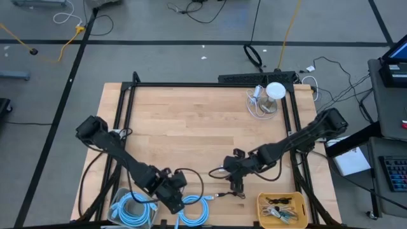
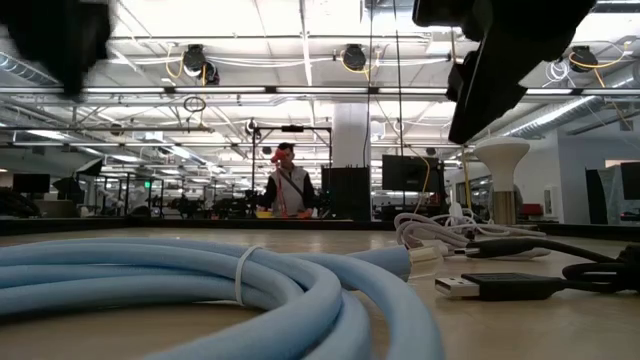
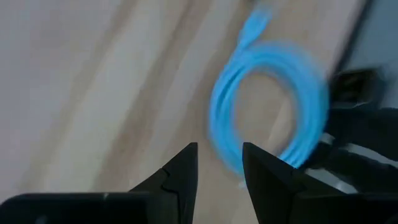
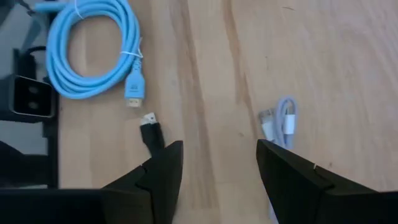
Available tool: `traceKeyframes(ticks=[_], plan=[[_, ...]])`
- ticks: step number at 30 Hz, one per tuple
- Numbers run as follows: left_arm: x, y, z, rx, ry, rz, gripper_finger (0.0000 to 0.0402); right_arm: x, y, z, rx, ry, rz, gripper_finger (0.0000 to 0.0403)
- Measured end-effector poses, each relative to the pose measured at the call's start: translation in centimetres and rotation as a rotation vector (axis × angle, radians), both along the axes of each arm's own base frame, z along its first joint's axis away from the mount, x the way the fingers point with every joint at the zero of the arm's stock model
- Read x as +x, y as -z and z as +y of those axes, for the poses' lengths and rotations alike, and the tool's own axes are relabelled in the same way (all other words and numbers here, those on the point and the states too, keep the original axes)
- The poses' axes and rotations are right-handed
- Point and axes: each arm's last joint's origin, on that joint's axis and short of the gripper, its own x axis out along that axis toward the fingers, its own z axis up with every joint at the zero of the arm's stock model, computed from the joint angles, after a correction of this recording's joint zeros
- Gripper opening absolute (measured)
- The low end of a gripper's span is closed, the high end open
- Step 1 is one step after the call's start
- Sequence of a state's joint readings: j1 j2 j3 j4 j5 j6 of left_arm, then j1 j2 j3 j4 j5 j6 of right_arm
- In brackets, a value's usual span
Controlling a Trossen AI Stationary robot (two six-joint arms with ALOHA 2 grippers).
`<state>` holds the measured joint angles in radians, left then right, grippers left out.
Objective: Pick & Place USB Port
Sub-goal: Put the light blue HDMI cable into the gray bin
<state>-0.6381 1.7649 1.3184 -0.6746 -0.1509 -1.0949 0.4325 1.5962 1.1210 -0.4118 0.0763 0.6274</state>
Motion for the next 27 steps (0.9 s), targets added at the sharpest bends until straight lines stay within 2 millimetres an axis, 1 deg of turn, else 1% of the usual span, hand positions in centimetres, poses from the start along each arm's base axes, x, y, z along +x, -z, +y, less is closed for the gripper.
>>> traceKeyframes(ticks=[2,3,5,7,10,18,22,27], plan=[[-0.7,2.7,0.3,-0.059,-0.059,0.038,0.0127,-0.2,-0.5,0.3,0.023,0.016,-0.018,0.0196],[-0.8,3.7,0.5,-0.088,-0.084,0.036,0.0127,-0.4,-0.8,0.5,0.035,0.019,-0.034,0.0196],[-0.9,4.9,0.5,-0.150,-0.111,-0.014,0.0127,-0.7,-1.8,0.9,0.051,0.034,-0.071,0.0196],[-0.9,5.5,0.3,-0.202,-0.112,-0.062,0.0127,-0.9,-2.8,1.3,0.064,0.040,-0.107,0.0196],[-0.7,5.7,0.3,-0.223,-0.108,-0.093,0.0127,-1.1,-4.5,1.9,0.094,0.037,-0.152,0.0196],[0.1,5.6,1.5,-0.194,-0.071,-0.113,0.0127,-1.9,-8.1,3.9,0.118,0.030,-0.266,0.0196],[0.7,5.5,2.1,-0.206,-0.042,-0.125,0.0127,-2.0,-9.1,4.5,0.118,0.044,-0.306,0.0196],[1.0,5.4,2.4,-0.224,-0.015,-0.126,0.0127,-2.2,-9.4,4.5,0.108,0.057,-0.314,0.0196]])
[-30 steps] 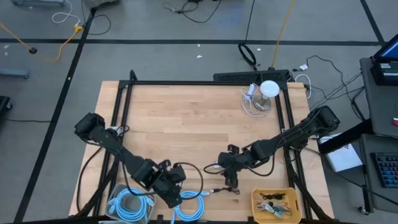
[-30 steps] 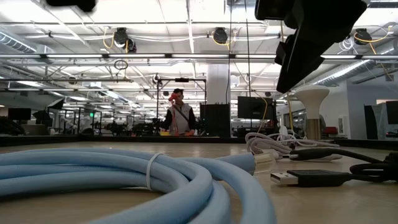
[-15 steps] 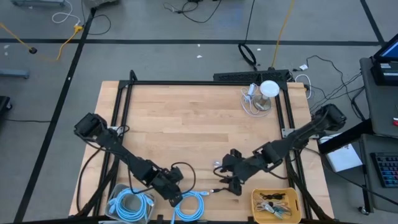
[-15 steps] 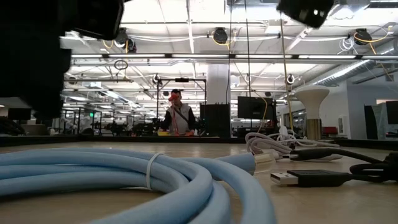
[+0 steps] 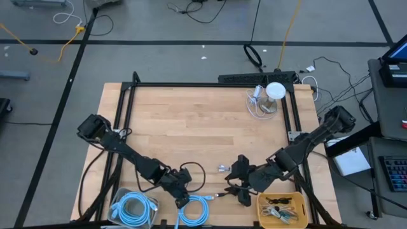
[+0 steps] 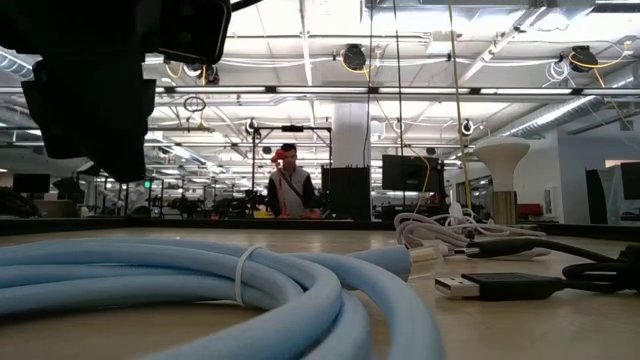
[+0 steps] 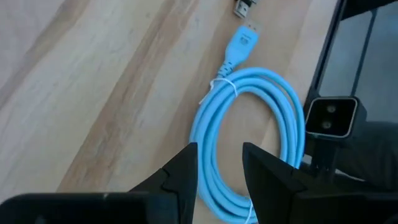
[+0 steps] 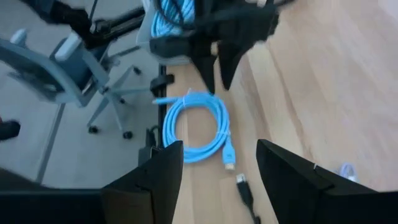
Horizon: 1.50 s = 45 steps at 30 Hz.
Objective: Pick & Place USB Port
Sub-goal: Put the light blue HDMI cable into the gray bin
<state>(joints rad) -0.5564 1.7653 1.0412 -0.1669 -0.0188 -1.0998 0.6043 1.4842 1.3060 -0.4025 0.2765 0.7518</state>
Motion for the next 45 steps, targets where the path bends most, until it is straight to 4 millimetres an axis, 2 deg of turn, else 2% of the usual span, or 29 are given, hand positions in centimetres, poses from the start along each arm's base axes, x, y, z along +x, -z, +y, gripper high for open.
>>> traceKeyframes(ticks=[3,11,16,20,24,28,31,34,37,41,45], plan=[[0.3,0.8,-0.3,-0.021,0.020,0.017,0.0127,-0.1,-0.3,-0.1,0.001,0.016,-0.015,0.0196],[2.0,5.3,-2.9,-0.097,0.067,0.082,0.0153,-0.4,-1.0,-0.5,-0.014,0.052,-0.050,0.0196],[2.5,5.6,-3.4,-0.060,0.066,0.104,0.0155,-0.5,-1.1,-0.6,-0.013,0.058,-0.051,0.0196],[2.9,5.4,-3.0,-0.045,0.056,0.139,0.0112,-0.5,-1.1,-0.6,-0.014,0.058,-0.050,0.0196],[2.8,5.6,-2.4,-0.022,0.065,0.189,0.0021,-0.5,-1.2,-0.7,-0.022,0.075,-0.062,0.0196],[2.6,5.2,-2.1,0.001,0.059,0.197,0.0010,-0.5,-1.2,-0.7,-0.025,0.083,-0.065,0.0196],[2.3,3.6,-1.5,0.039,0.039,0.171,0.0010,-0.5,-1.2,-0.8,-0.036,0.100,-0.073,0.0196],[1.1,1.4,0.1,0.132,-0.014,0.201,0.0010,-0.5,-1.2,-0.8,-0.049,0.118,-0.081,0.0196],[-0.4,-2.4,1.6,0.172,-0.053,0.192,0.0010,-0.6,-1.2,-0.7,-0.054,0.119,-0.085,0.0196],[-3.5,-7.2,3.5,0.202,-0.062,0.168,0.0010,-0.6,-1.2,-0.6,-0.071,0.123,-0.092,0.0196],[-6.6,-11.4,3.9,0.111,0.005,0.092,0.0010,-0.7,-1.2,-0.7,-0.080,0.121,-0.088,0.0196]])
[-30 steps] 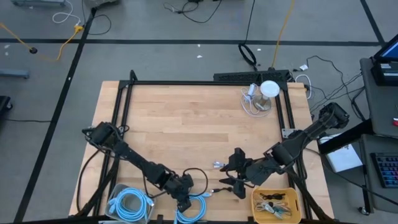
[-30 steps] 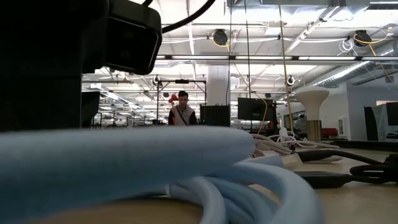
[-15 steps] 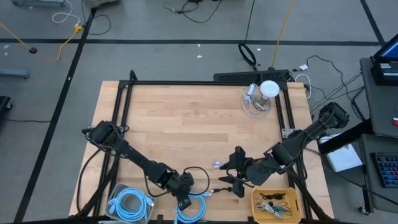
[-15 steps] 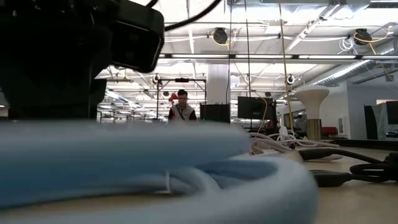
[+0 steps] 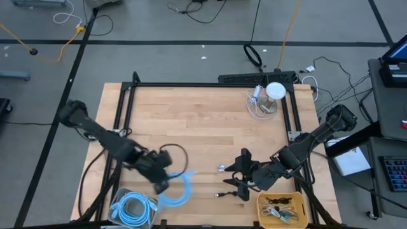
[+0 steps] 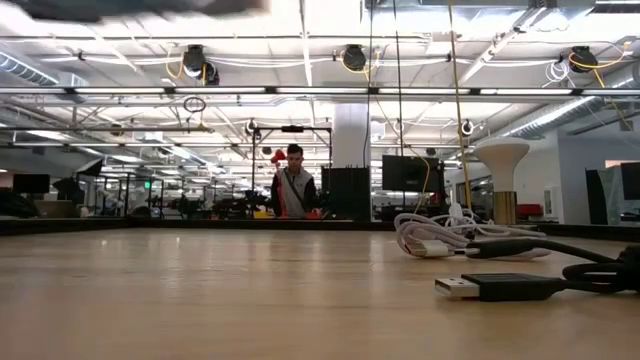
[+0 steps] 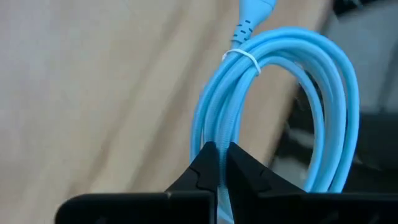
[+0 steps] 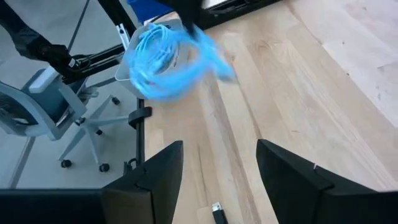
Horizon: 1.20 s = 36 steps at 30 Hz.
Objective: Pick & Place USB Port
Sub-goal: Put the light blue HDMI cable into the gray bin
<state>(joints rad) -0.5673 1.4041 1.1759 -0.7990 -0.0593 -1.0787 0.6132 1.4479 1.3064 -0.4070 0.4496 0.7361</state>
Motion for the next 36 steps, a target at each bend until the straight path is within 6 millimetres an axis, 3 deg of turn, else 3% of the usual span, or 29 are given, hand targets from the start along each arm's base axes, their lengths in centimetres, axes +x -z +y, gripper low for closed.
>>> traceKeyframes(ticks=[6,13,24,36], plan=[[-5.0,-4.1,-2.6,-0.035,0.159,0.177,0.0010,-0.2,0.4,-0.4,-0.043,0.025,0.041,0.0196],[-8.1,-6.5,-5.6,0.200,0.158,0.326,0.0010,0.2,0.5,-1.2,-0.050,0.056,0.052,0.0196],[-6.0,-3.1,-12.6,0.386,0.280,0.336,0.0010,0.5,1.2,-2.9,-0.073,0.092,0.147,0.0196],[-9.7,-3.1,-14.1,0.334,0.208,0.435,0.0010,0.7,3.6,-3.6,-0.002,0.116,0.182,0.0196]])
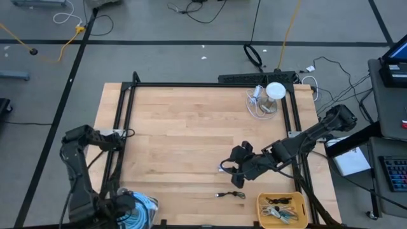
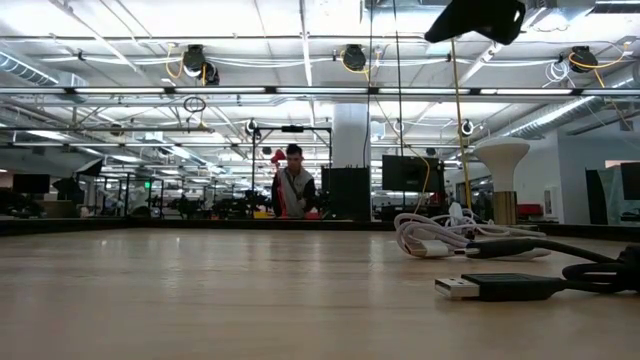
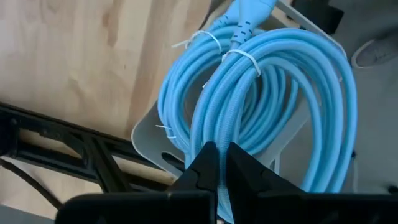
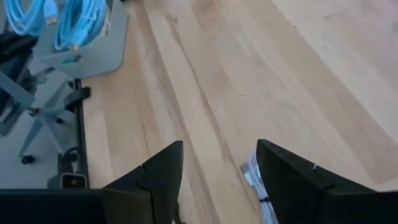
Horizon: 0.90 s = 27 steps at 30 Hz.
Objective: Pick & Place USB Port
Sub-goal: Put the light blue HDMI cable into the gray bin
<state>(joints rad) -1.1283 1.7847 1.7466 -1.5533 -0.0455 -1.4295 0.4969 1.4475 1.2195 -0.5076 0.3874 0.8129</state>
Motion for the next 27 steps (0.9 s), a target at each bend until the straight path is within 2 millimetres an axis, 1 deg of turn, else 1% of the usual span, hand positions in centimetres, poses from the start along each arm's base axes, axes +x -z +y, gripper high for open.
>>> traceKeyframes(ticks=[4,13,16,22,24,27], plan=[[-0.1,0.1,0.1,0.023,-0.015,-0.003,0.0010,0.1,0.4,0.1,0.020,0.006,-0.026,0.0196],[1.2,0.6,0.4,0.031,0.026,-0.023,0.0010,0.6,-0.1,0.3,0.052,0.002,-0.095,0.0196],[1.3,1.9,0.1,0.002,0.033,0.006,0.0010,0.6,-0.1,0.4,0.057,0.002,-0.099,0.0196],[1.2,5.7,-1.0,-0.105,0.039,0.047,0.0010,0.6,-0.1,0.4,0.058,-0.001,-0.101,0.0196],[1.1,6.3,-0.9,-0.088,0.014,0.041,0.0010,0.5,-0.2,0.6,0.057,-0.007,-0.104,0.0196],[1.0,6.1,-0.3,-0.022,-0.024,0.019,0.0010,0.6,-0.2,0.6,0.058,-0.011,-0.112,0.0196]])
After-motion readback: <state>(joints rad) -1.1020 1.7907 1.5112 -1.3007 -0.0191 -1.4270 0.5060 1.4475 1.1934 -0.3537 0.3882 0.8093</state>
